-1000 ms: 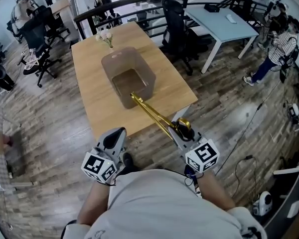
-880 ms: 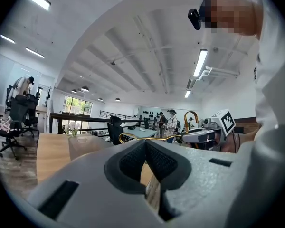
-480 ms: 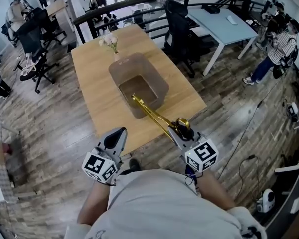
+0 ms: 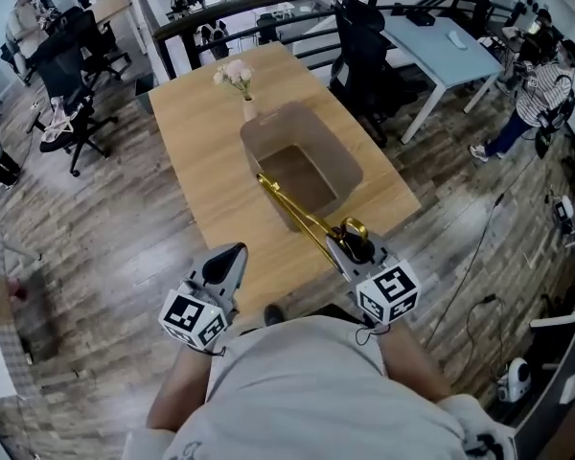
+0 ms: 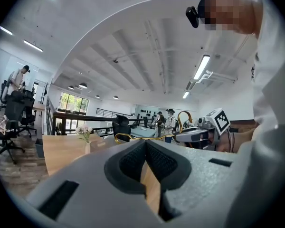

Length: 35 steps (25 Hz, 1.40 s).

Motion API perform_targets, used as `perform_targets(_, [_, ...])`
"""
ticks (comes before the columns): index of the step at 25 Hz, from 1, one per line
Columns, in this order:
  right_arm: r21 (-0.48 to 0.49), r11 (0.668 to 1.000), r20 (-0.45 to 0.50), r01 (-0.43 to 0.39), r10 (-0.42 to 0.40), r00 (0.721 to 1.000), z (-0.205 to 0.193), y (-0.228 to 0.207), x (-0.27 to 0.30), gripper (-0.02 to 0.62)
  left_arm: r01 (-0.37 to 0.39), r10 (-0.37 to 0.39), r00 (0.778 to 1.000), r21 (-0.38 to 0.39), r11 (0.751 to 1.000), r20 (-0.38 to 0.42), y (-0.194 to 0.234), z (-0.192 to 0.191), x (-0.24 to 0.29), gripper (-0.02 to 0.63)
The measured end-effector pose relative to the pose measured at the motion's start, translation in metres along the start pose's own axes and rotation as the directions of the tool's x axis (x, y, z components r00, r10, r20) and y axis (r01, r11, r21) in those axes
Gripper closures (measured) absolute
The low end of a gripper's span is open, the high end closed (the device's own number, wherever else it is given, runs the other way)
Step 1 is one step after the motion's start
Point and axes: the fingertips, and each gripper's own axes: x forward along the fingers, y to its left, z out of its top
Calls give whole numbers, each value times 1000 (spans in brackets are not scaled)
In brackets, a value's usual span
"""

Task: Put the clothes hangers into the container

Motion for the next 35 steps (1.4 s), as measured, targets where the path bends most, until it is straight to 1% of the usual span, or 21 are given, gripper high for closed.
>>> perform_targets(4, [4, 1000, -28, 9, -9, 1000, -4, 2, 9, 525, 1, -1, 1000, -21, 1000, -9, 10, -5, -5, 600])
perform_targets(9, [18, 1000, -52, 26, -25, 998, -7, -8, 19, 525, -4, 3, 1000, -39, 999, -18, 18, -9, -4, 600])
perform_targets(15, [22, 998, -67, 55, -54, 996, -11, -34, 38, 525, -34, 33, 999, -45, 998, -23, 35, -10, 0, 600])
perform_targets(20, [16, 998, -88, 62, -60, 994, -6, -61, 55, 525, -54, 52, 998, -48, 997, -29, 47, -9, 14, 600])
perform_targets(24, [-12, 999, -114, 51, -52, 992, -2, -79, 73, 525, -64, 62, 997, -57, 996, -34, 55, -4, 30, 600])
perform_targets(30, [-32, 999, -168, 35, -40, 985, -8, -112, 110, 525, -72, 69, 997, -66, 995, -38, 71, -4, 57, 600])
perform_targets(35, [-114, 993, -212, -7, -17, 977, -3, -129, 141, 525, -101, 98, 994, -94, 990, -43, 89, -7, 76, 600])
